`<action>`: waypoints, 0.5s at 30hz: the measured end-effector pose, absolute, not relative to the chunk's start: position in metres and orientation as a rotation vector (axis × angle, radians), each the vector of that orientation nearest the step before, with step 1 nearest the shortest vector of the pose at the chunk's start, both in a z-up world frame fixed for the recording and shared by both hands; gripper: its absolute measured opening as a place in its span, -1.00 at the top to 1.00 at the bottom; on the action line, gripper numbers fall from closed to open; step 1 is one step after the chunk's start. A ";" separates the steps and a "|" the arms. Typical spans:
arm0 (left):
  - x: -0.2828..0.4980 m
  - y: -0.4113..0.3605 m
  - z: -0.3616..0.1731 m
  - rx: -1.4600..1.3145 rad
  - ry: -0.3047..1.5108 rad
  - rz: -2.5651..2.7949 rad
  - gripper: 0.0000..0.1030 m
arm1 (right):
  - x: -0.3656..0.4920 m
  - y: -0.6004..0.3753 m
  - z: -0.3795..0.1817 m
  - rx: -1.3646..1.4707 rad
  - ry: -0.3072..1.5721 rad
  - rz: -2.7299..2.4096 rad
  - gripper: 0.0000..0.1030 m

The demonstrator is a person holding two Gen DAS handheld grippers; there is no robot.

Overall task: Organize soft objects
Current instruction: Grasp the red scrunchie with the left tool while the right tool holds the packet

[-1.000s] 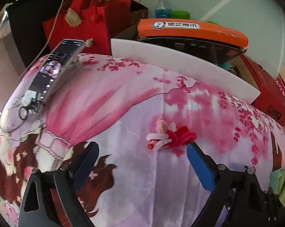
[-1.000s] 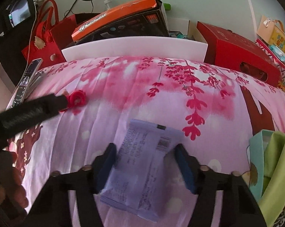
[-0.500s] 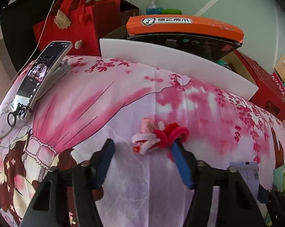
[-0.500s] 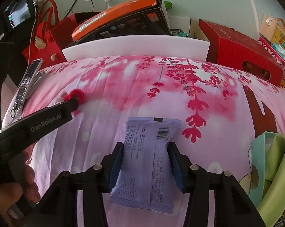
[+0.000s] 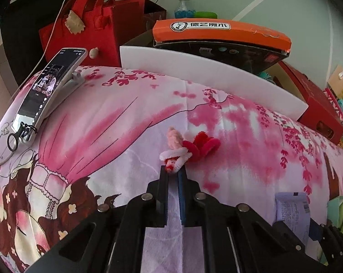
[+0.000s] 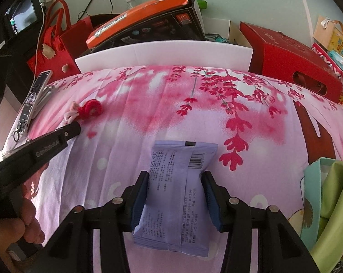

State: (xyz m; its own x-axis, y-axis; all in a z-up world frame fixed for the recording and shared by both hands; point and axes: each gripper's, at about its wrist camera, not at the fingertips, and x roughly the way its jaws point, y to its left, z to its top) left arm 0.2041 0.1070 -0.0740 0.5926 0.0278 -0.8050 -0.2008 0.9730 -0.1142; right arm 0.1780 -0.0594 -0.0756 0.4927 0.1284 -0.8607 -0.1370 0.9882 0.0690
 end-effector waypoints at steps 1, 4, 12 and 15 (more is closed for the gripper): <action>0.204 0.108 -0.074 -0.213 0.927 0.128 0.90 | 0.178 -0.059 -0.076 -0.010 1.043 0.161 0.03; 0.203 0.109 -0.072 -0.224 0.922 0.117 0.92 | 0.178 -0.059 -0.076 -0.008 1.044 0.161 0.03; 0.196 0.111 -0.061 -0.240 0.898 0.093 0.96 | 0.176 -0.061 -0.074 0.001 1.050 0.158 0.14; 0.194 0.109 -0.055 -0.228 0.891 0.091 0.99 | 0.175 -0.063 -0.072 0.010 1.054 0.157 0.18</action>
